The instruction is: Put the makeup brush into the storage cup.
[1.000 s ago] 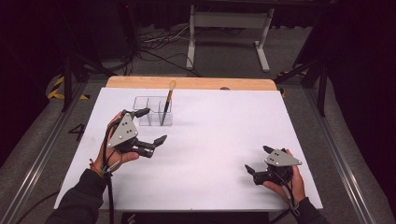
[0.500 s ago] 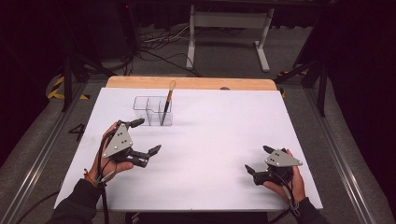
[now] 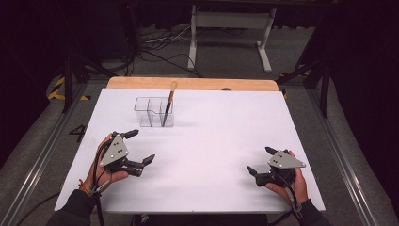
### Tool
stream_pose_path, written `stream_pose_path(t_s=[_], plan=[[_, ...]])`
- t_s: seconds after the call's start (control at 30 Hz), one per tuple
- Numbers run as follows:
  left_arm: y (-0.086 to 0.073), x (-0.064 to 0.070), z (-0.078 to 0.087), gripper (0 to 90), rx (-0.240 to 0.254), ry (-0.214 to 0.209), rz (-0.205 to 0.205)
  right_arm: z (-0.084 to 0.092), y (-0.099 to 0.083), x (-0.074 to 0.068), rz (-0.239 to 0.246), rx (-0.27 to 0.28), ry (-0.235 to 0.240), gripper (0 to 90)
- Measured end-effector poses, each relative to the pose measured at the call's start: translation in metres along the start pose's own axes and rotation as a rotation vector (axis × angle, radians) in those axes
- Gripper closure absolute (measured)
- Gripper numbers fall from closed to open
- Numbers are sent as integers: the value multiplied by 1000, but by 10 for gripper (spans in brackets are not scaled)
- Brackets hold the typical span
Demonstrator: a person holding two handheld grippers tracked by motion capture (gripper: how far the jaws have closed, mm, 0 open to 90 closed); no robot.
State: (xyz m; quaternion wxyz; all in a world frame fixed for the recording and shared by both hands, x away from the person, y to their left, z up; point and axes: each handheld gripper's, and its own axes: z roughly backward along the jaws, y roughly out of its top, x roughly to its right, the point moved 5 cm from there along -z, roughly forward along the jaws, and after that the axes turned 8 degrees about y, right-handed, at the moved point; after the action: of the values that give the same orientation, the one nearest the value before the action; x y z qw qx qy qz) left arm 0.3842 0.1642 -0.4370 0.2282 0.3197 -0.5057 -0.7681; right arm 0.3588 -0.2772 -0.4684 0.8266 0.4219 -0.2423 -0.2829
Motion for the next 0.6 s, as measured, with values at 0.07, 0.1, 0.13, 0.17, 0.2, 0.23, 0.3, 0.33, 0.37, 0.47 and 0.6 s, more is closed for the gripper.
stream_pose_path(t_s=[0.07, 0.1, 0.13, 0.17, 0.2, 0.23, 0.3, 0.33, 0.37, 0.47, 0.6], plan=[[-5, 0, 1, 38, -12, 4, 3, 0, 0, 0, -1, 0, 0, 63], [-8, -1, 2, 39, -15, 4, 3, 1, 0, 0, 2, 5, -2, 62], [-10, -1, 3, 39, -18, 7, 9, 1, 0, 0, 2, 5, -2, 62], [-13, -1, 3, 43, -20, 4, 16, 2, 1, 0, 2, 10, -5, 62], [-16, 0, 4, 46, -27, 1, 20, 2, 1, 0, 0, 15, -4, 62], [-18, 1, 4, 46, -32, 5, 18, 2, 1, 0, 0, 18, -4, 62], [-23, 3, 5, 48, -35, 2, 22, 3, 1, 0, -1, 21, -8, 62], [-26, 4, 5, 47, -36, -2, 32, 3, 1, 0, -2, 25, -8, 62], [-26, 4, 5, 47, -36, -2, 32, 3, 1, 1, 1, 26, -9, 62], [-32, 5, 7, 48, -40, -4, 49, 4, 1, 1, 0, 31, -9, 61], [-37, 5, 10, 48, -43, -2, 65, 6, 1, 1, -1, 34, -14, 61]])
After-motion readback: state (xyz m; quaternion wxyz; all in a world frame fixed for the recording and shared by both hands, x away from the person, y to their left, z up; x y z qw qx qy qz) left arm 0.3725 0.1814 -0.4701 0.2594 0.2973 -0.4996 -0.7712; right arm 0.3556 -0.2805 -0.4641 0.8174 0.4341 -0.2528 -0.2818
